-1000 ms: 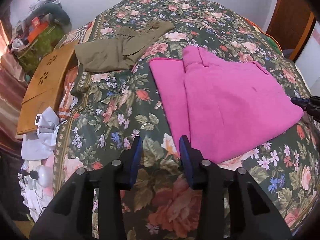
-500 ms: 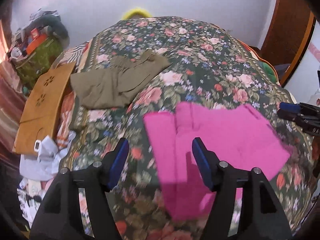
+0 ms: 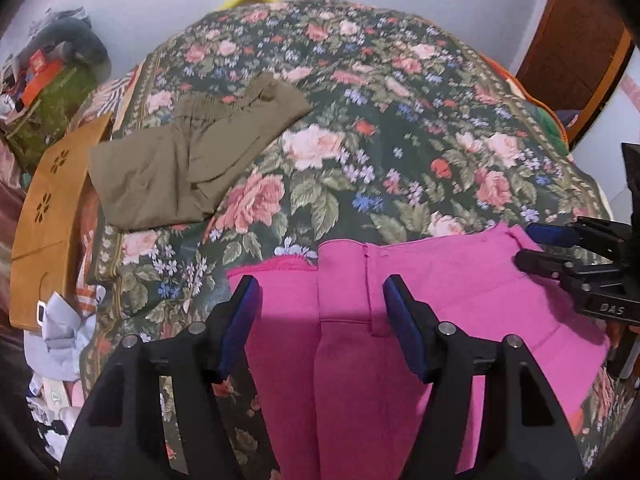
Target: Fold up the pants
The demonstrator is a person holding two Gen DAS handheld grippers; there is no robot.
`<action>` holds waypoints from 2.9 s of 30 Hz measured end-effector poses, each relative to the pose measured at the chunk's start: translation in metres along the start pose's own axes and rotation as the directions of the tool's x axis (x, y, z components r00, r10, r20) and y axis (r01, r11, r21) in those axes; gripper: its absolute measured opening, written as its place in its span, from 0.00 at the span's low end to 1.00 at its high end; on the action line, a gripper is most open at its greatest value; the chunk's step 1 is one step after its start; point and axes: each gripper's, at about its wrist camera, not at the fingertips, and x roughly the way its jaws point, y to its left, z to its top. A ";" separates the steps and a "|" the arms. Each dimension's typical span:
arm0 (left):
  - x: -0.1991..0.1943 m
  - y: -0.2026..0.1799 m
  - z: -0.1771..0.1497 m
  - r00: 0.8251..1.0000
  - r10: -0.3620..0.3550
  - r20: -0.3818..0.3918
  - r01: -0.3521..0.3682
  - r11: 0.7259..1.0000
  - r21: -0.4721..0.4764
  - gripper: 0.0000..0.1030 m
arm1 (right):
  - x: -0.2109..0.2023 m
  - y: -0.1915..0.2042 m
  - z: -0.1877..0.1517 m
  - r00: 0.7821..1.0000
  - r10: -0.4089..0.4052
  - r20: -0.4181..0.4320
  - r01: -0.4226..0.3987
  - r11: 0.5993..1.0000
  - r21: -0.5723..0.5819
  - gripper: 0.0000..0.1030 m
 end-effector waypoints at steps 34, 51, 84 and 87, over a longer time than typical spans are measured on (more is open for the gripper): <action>-0.052 0.024 -0.026 0.997 -0.040 0.067 0.048 0.992 -0.115 0.84 | -0.047 0.009 -0.015 0.995 -0.064 0.074 0.063 0.998 0.017 0.77; 0.001 0.016 -0.031 0.965 -0.247 -0.088 0.226 0.954 -0.197 0.80 | -0.005 -0.021 -0.035 0.990 0.136 -0.030 -0.128 0.971 0.203 0.70; -0.104 0.062 0.045 0.957 0.009 0.291 0.015 0.997 -0.080 0.17 | -0.058 0.062 0.096 0.957 0.100 0.272 -0.086 0.994 -0.062 0.10; -0.103 0.079 0.060 0.948 0.033 0.317 -0.001 0.995 -0.099 0.17 | -0.053 0.071 0.117 0.950 0.094 0.297 -0.074 0.994 -0.079 0.10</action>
